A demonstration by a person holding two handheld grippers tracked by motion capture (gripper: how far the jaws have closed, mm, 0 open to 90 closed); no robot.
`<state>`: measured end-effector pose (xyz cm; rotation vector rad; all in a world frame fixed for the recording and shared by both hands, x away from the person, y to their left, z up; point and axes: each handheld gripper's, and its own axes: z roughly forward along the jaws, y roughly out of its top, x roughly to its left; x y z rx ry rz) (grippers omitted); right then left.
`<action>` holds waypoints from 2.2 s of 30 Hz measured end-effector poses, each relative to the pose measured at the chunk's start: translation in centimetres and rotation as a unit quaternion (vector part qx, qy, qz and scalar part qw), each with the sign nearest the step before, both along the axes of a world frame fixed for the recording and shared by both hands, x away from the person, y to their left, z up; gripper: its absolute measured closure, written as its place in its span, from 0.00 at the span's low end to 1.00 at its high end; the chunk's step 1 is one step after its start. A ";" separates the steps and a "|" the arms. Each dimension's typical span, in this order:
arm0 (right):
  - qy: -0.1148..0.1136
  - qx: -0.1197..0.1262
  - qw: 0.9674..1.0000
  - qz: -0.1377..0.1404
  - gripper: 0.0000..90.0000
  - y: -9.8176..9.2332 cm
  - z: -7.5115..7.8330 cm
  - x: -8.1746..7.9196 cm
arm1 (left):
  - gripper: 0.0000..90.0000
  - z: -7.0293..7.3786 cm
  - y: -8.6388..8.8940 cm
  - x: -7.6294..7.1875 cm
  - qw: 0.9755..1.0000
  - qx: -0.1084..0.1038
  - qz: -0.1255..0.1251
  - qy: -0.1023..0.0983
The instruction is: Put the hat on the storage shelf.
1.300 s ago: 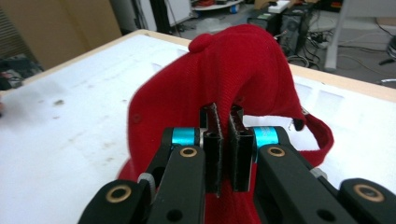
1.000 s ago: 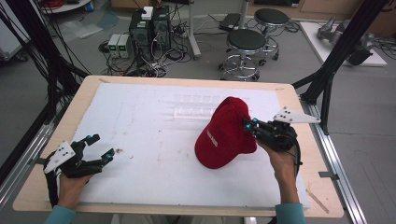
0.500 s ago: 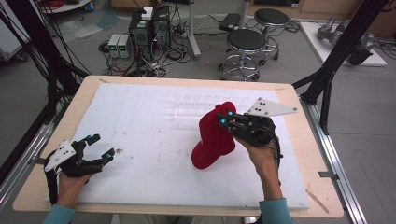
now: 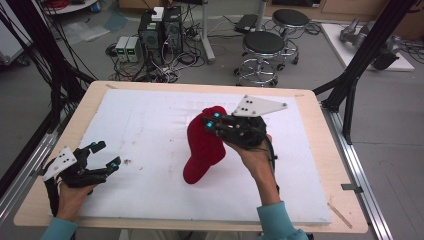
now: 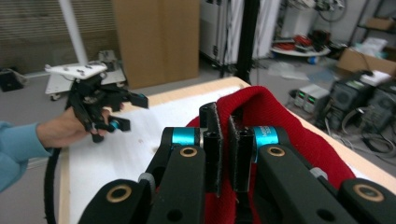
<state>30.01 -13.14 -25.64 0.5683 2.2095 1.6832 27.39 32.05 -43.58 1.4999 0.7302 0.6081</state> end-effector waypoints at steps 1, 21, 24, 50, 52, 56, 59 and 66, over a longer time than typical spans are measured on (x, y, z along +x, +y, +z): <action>-0.001 0.000 1.000 0.009 0.96 0.6 0.2 0.1 | 0.17 0.1 0.0 0.0 1.000 -0.002 -0.002 0.001; -0.003 -0.034 0.997 0.064 0.96 5.2 -0.9 0.5 | 0.15 8.4 -2.5 1.7 0.985 -0.008 -0.157 0.071; -0.002 -0.032 0.997 0.065 0.96 5.2 -1.1 0.5 | 0.14 9.7 -3.7 2.3 0.983 0.005 -0.172 0.067; -0.005 -0.032 0.996 0.079 0.96 4.9 -1.5 0.6 | 0.07 11.9 -13.0 5.8 0.959 0.042 -0.260 0.099; -0.007 -0.032 0.996 0.081 0.96 4.9 -1.5 0.6 | 0.07 11.5 -13.3 6.2 0.956 0.041 -0.268 0.116; -0.010 -0.036 0.996 0.085 0.96 4.8 -1.5 0.5 | 0.07 11.1 -13.7 6.7 0.953 0.045 -0.272 0.124; -0.011 -0.035 0.996 0.086 0.96 4.7 -1.5 0.5 | 0.09 10.8 -14.1 6.7 0.952 0.052 -0.273 0.130; -0.015 -0.034 0.996 0.086 0.96 4.6 -1.7 0.6 | 0.34 10.6 -14.1 6.7 0.950 0.055 -0.281 0.121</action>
